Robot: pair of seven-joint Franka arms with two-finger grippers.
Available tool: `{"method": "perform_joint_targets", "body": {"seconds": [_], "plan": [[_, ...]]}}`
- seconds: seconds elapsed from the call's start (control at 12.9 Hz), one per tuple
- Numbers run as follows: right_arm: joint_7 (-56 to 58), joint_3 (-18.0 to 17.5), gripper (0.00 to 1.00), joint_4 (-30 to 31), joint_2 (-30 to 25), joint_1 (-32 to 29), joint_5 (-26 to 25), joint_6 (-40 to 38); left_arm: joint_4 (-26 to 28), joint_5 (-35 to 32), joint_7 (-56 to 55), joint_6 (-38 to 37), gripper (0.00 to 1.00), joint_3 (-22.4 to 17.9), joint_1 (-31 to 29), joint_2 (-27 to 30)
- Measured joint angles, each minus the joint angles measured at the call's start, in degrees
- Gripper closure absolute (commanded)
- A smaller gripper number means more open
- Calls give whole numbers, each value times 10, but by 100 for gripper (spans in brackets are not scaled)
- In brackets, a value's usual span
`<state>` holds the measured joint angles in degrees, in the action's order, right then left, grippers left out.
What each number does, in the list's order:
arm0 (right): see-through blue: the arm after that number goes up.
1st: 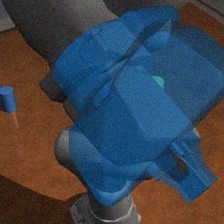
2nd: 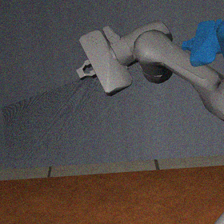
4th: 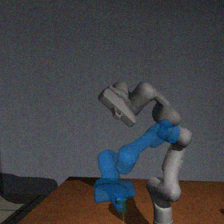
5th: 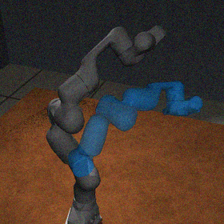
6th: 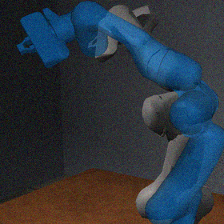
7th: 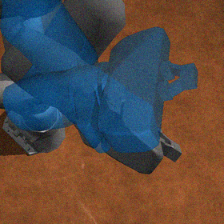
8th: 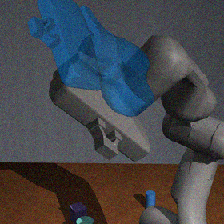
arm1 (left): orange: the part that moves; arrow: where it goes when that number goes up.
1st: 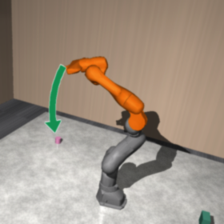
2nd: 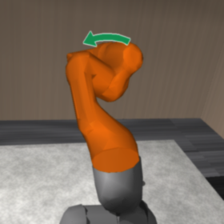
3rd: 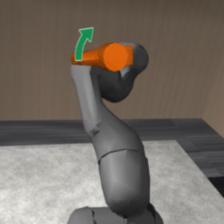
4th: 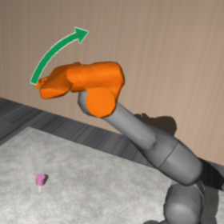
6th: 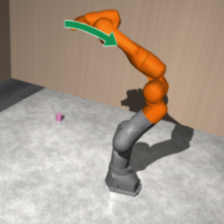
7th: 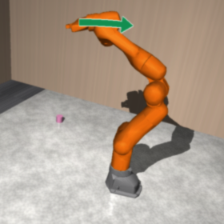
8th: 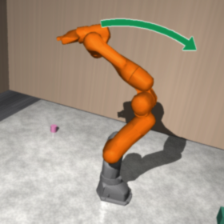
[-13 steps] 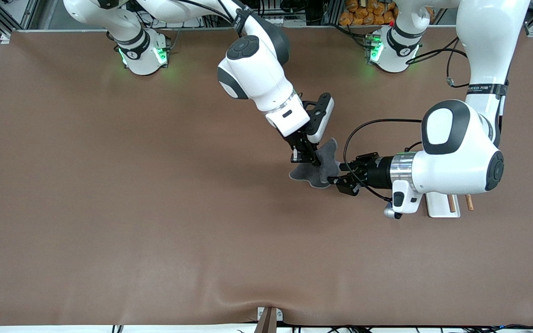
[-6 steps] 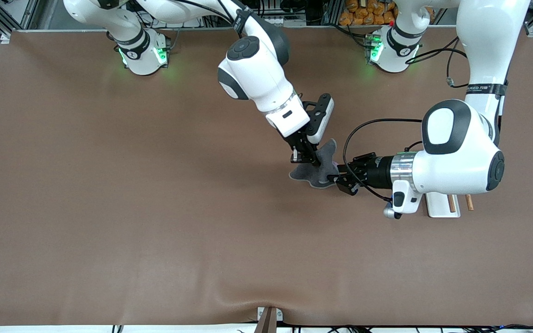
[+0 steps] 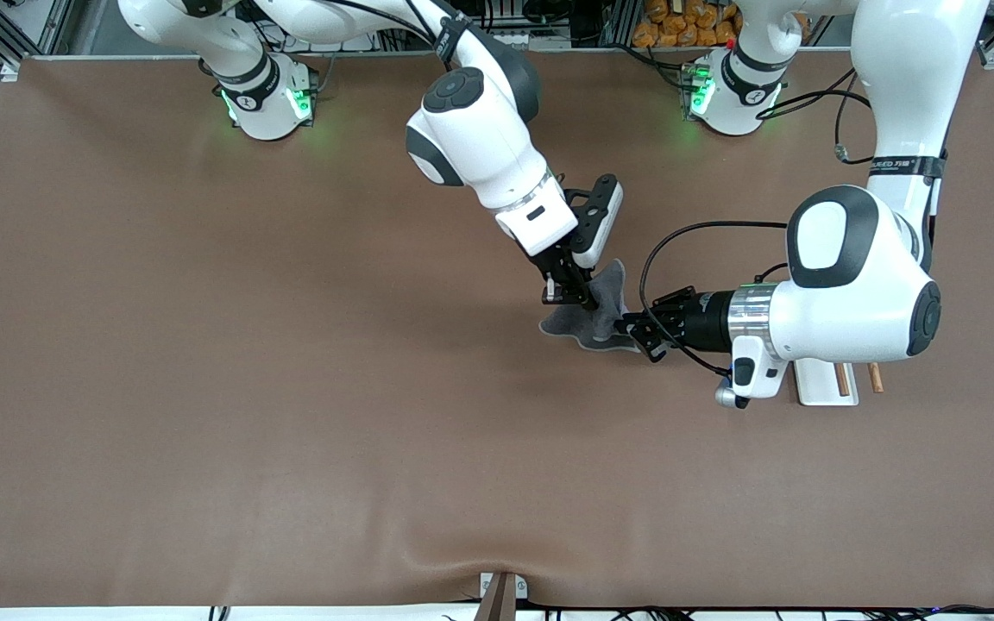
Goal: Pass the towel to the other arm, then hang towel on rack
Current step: 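Close the left gripper on the towel held by the right gripper, then open the right gripper while the left gripper carries the towel away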
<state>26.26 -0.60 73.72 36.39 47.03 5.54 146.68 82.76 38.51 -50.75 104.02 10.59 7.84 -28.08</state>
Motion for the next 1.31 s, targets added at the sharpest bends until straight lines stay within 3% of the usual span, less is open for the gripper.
{"method": "perform_joint_targets", "body": {"seconds": [0.7, 0.77, 0.85, 0.93, 1.31], "plan": [[-2, 0, 100, 0, 0, 0, 0, 1, -20, 0, 1, 1, 100, -2, -15, 1], [-2, 0, 79, 0, 0, 0, 0, 1, -21, 0, 2, 1, 100, -2, -18, 2], [-2, 1, 15, 0, 0, 0, 1, 2, -21, 0, 6, 0, 100, -2, -22, 3], [-3, 1, 0, 0, 0, 0, 1, 3, -22, 0, 14, -5, 100, -3, -27, 3], [-7, 4, 0, -2, -2, 0, 1, 3, -23, -2, 104, -68, 100, -6, -84, 4]]}}
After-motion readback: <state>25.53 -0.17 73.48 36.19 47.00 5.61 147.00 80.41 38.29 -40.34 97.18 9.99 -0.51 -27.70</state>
